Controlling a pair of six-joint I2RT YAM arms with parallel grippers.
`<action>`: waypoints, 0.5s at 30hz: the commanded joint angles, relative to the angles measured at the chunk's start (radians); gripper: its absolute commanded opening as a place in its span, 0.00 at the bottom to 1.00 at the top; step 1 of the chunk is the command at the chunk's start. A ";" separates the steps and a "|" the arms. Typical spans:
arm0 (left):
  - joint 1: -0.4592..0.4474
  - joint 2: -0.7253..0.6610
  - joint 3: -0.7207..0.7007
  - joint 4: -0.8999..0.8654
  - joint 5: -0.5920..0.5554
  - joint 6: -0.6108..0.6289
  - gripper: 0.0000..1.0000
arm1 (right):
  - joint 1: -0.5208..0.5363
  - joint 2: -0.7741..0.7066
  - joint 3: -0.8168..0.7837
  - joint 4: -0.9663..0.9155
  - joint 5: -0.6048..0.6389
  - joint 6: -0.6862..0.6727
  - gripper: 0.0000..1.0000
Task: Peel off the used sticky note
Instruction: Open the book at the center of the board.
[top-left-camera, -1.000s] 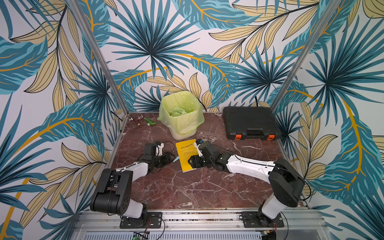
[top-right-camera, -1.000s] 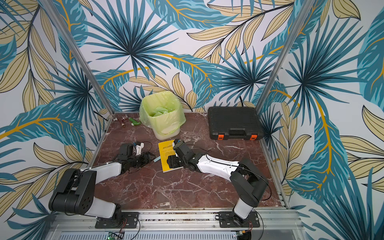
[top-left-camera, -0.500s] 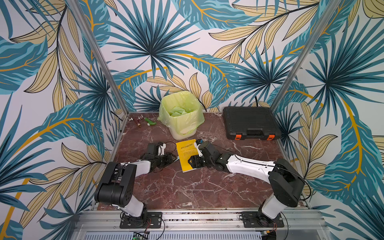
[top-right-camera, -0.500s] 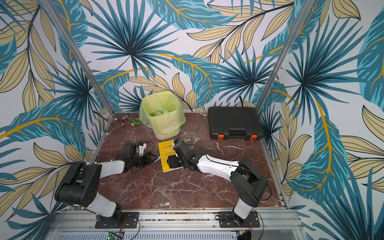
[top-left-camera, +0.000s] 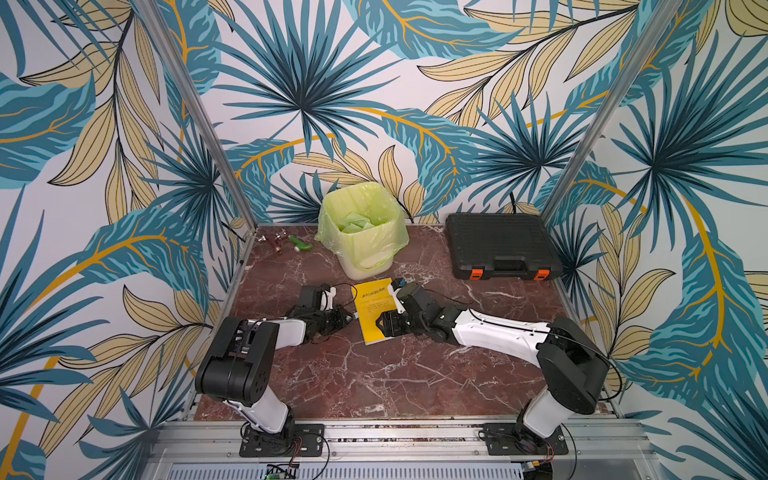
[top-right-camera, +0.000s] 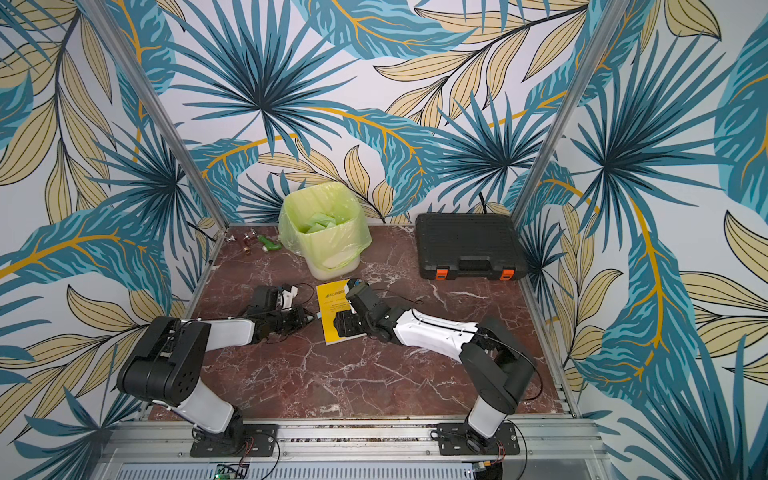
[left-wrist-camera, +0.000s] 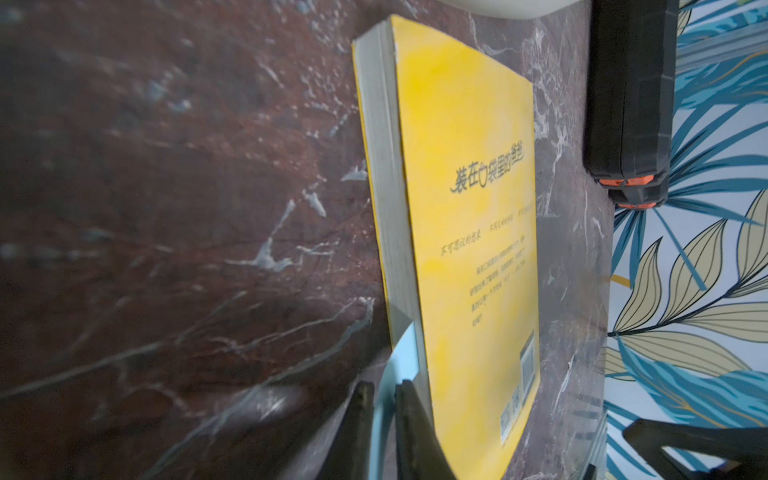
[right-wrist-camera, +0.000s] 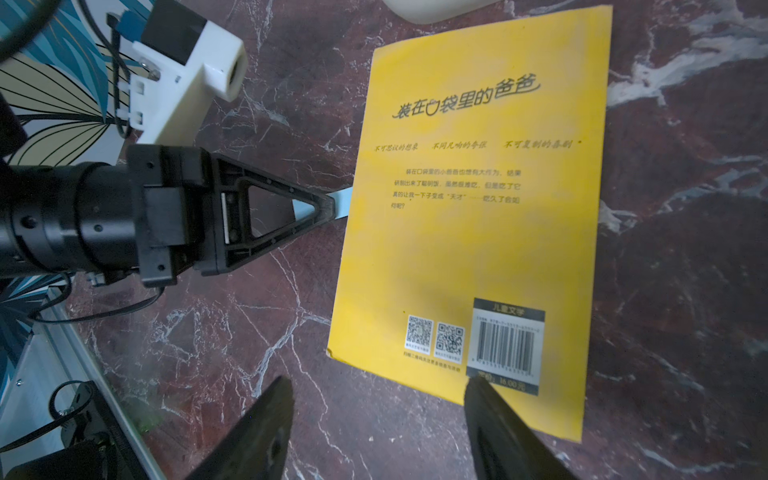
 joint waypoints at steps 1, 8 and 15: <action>-0.004 -0.007 -0.002 0.001 -0.008 0.008 0.06 | 0.005 0.016 -0.008 0.003 0.009 -0.005 0.68; -0.020 -0.098 -0.001 0.025 0.000 -0.014 0.00 | 0.006 -0.012 -0.011 -0.035 0.049 -0.029 0.71; -0.036 -0.188 0.015 0.030 0.008 -0.035 0.00 | 0.073 0.007 0.027 -0.096 0.164 -0.061 0.74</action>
